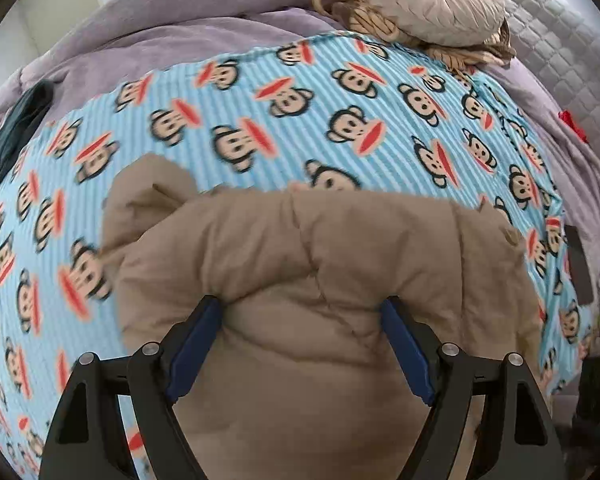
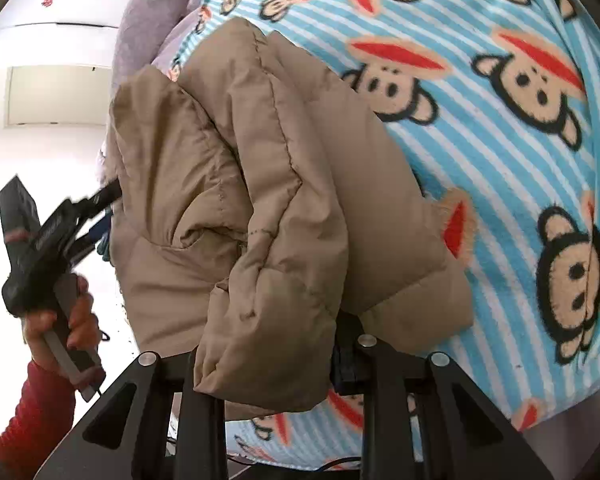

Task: Fold large clothes
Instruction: 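Fold the lifted jacket end over the bundle and release both tools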

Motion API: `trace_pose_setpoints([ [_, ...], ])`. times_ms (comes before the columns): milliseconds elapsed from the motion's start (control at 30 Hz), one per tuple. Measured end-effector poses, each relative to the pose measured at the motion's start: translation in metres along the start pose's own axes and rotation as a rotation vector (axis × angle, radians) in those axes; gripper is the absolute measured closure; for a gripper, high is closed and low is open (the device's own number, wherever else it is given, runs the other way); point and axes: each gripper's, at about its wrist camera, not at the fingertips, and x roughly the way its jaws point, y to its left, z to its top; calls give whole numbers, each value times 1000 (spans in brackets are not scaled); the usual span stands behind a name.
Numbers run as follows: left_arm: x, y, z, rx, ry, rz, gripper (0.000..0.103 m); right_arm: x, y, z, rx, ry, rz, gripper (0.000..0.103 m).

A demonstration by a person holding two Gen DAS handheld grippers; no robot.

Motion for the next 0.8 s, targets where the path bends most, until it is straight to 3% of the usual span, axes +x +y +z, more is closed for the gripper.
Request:
trace_pose_setpoints([
  [167, 39, -38, 21, 25, 29, 21, 21, -5, -25, 8, 104, 19, 23, 74],
  [267, 44, -45, 21, 32, 35, 35, 21, -28, -29, 16, 112, 28, -20, 56],
  [533, 43, -40, 17, 27, 30, 27, 21, -99, 12, 26, -138, -180, -277, 51],
  [633, 40, -40, 16, 23, 30, 33, 21, -102, 19, 42, -164, -205, -257, 51],
  [800, 33, -37, 15, 4, 37, 53, 21, -66, 54, 57, -328, -106, -227, 51],
])
